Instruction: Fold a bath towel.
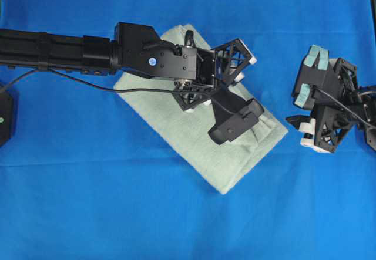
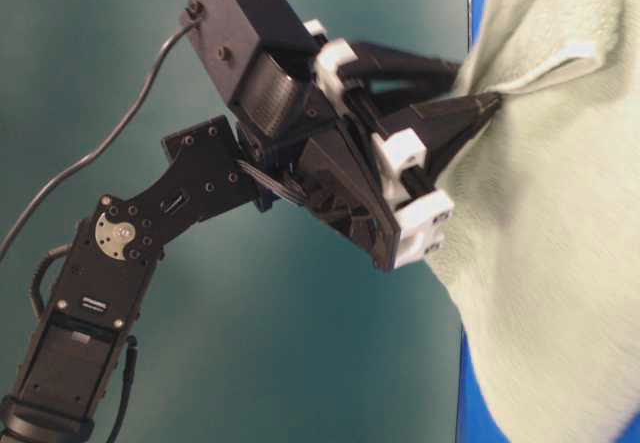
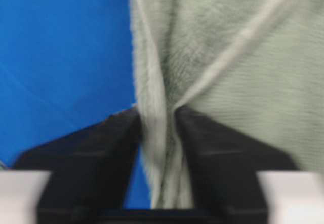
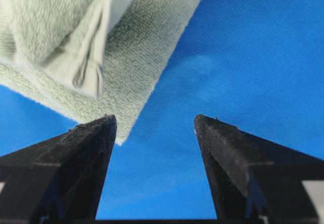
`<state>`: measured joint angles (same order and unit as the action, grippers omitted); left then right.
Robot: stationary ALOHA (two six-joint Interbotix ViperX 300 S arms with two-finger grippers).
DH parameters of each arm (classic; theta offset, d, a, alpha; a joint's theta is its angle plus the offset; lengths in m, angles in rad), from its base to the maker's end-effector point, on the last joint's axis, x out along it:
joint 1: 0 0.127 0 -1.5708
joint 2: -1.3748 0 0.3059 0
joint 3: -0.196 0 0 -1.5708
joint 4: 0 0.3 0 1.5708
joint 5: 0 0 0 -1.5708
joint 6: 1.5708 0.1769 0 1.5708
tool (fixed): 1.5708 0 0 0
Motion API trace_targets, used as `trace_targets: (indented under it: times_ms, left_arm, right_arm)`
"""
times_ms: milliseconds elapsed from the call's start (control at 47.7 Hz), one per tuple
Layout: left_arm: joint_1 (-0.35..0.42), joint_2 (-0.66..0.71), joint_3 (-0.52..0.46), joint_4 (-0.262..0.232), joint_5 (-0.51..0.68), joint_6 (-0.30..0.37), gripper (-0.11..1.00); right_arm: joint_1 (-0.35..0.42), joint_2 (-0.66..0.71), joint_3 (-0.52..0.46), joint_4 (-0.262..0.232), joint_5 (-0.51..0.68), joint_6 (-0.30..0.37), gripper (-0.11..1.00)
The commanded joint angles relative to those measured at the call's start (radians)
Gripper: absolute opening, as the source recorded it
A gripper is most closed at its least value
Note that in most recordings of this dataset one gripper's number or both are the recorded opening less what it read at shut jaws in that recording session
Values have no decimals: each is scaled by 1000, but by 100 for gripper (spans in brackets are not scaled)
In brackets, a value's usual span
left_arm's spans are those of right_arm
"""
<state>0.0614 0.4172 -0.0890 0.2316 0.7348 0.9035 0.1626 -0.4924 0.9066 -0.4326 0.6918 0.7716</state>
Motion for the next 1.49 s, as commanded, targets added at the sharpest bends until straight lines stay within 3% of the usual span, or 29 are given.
trace_targets:
  times_ms: [0, 84, 168, 294, 462, 608, 944, 1154, 1322, 1469]
  left_arm:
    - [2, -38, -3, -5, -60, -32, 44]
    - [2, -63, 17, -5, -95, -106, 70]
    - [2, -112, 43, -5, -103, -196, 84]
    - [-5, -227, 141, -3, -114, -376, 77]
    - [-41, -416, 305, -3, -193, -588, 78]
    - [-92, -597, 446, -3, -299, -661, 78]
    - [-155, -997, 778, -5, -509, -957, 77]
    - [-170, -1206, 939, -5, -565, -1012, 77]
    - [-170, -1362, 1091, -5, -620, -1065, 77]
    - [-161, -1491, 1229, -3, -669, -1121, 77]
  right_arm:
    - [2, -12, -12, -5, -8, 5, 64]
    - [2, -15, -15, -6, -8, 8, 64]
    - [2, -23, -18, -23, -8, 9, 64]
    - [2, -41, -32, -49, -17, 11, 64]
    - [3, -57, -69, -80, -21, 8, 64]
    - [2, -74, -101, -124, -21, 2, 64]
    - [3, -187, -114, -256, -114, 2, 64]
    - [3, -319, -72, -307, -161, 6, 64]
    - [-2, -437, 32, -324, -167, 15, 64]
    - [-40, -555, 147, -334, -212, 64, 64]
